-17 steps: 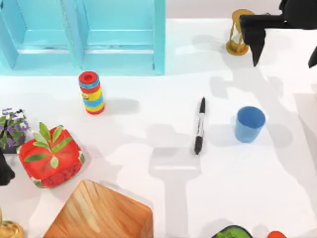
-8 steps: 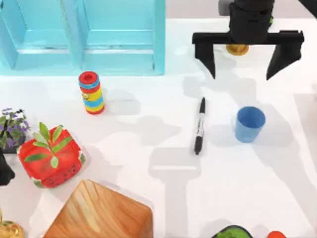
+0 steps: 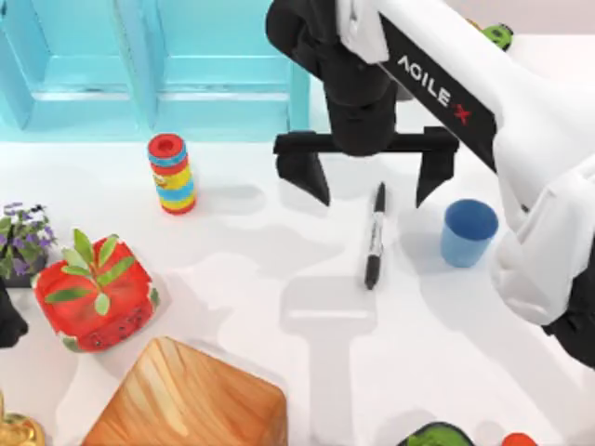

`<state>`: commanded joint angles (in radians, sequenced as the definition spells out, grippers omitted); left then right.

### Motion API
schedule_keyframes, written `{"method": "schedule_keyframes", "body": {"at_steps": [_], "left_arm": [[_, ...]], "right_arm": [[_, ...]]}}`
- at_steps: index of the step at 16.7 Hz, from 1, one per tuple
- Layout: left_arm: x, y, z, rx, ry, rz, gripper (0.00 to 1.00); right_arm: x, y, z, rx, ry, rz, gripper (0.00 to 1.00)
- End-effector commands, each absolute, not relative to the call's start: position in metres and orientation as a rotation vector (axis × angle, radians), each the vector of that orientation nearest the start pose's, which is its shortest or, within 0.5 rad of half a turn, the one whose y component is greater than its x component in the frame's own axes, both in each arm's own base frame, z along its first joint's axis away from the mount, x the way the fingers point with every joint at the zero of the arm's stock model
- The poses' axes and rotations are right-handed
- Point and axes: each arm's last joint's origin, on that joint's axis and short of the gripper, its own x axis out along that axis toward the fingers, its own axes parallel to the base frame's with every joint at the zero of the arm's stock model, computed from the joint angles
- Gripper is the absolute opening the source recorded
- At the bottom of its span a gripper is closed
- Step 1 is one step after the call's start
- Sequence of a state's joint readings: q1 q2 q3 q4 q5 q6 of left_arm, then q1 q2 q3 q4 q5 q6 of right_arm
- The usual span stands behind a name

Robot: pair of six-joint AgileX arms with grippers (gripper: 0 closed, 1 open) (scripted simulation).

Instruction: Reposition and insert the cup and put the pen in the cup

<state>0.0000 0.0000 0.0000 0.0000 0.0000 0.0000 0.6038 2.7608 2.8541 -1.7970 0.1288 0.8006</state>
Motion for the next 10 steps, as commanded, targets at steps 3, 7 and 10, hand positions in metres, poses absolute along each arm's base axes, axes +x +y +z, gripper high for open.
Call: {"method": "schedule_keyframes", "body": {"at_steps": [3,7,10], "left_arm": [[0.106,-0.001,0.160,0.000,0.000,0.000,1.00],[0.106,-0.001,0.160,0.000,0.000,0.000,1.00],[0.106,-0.001,0.160,0.000,0.000,0.000,1.00]], "right_arm": [[0.406,0.285,0.183,-0.002,1.585,-0.277,1.00],[0.410,0.284,0.177,0.000,1.585,-0.277,1.00],[0.413,0.284,0.161,-0.001,1.583,-0.275,1.00]]}}
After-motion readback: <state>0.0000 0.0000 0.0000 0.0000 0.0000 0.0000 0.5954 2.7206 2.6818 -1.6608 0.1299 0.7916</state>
